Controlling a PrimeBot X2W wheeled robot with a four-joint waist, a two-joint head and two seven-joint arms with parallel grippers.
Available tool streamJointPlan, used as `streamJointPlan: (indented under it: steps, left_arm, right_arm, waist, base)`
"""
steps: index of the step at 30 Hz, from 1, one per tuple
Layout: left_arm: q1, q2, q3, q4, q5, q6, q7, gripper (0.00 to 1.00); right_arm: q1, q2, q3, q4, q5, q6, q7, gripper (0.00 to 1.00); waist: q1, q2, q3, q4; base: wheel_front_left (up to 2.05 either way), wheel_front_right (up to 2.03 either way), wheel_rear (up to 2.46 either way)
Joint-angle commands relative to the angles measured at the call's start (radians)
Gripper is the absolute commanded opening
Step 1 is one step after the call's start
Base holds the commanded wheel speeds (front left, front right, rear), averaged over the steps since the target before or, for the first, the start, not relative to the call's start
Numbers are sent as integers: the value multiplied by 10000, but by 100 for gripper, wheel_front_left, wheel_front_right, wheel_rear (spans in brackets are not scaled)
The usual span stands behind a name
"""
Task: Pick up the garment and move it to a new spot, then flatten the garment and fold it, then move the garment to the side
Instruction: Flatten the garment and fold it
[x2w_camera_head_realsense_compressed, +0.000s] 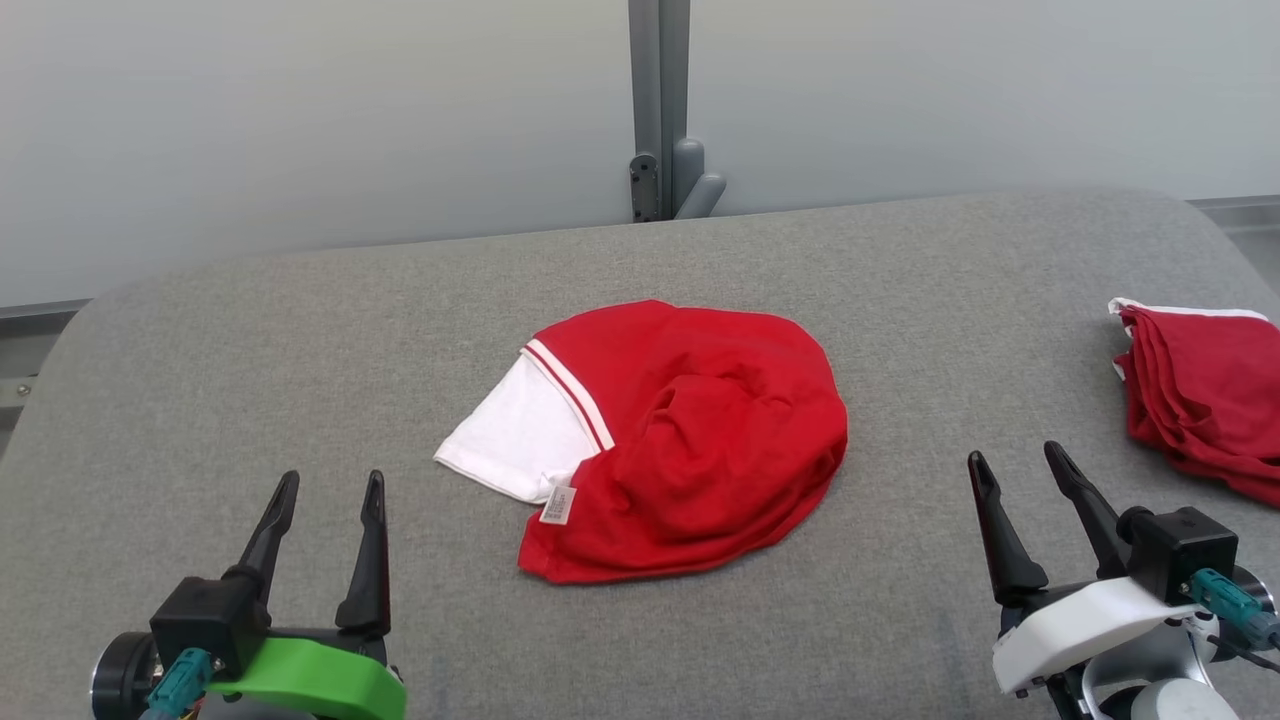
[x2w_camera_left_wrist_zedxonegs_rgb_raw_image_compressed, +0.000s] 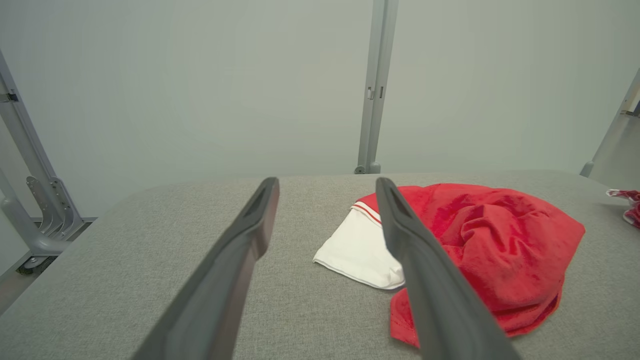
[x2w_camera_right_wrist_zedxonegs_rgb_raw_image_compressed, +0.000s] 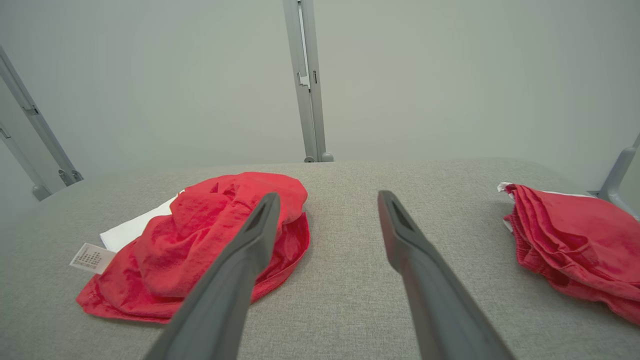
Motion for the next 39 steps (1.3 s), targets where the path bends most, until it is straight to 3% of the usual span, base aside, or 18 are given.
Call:
streamJointPlan:
  steps: [1, 15, 24, 32, 39]
  left_arm:
    - [115, 70, 0, -36, 50, 40, 52, 100]
    - [-344, 16, -94, -100, 61, -18, 82, 100]
    - [-1564, -373, -599, -61, 369, -367, 97, 100]
    - [-2650, -1115, -1060, 490, 520, -775, -226, 100]
    - [-3267, -1815, -1422, 1300, 517, -1231, -553, 100]
  right_arm:
    - [97, -8, -44, -55, -33, -11, 15, 100]
    - [-172, -13, -72, 12, 105, -11, 35, 100]
    - [-2097, -553, 406, 749, 634, -11, 295, 100]
    - [-4695, -1683, 2085, 2137, 1279, -11, 938, 100]
    - [-7049, -2714, 4844, 3818, 2500, -11, 1656, 100]
  waist:
    - [0, 0, 9, 13]
    - [0, 0, 191, 237]
    - [0, 0, 1185, 1765]
    - [0, 0, 2188, 3364]
    - [0, 0, 2796, 4653]
  base:
    - [0, 0, 0]
    - [0, 0, 0]
    - [0, 0, 0]
    - [0, 0, 0]
    - [0, 0, 0]
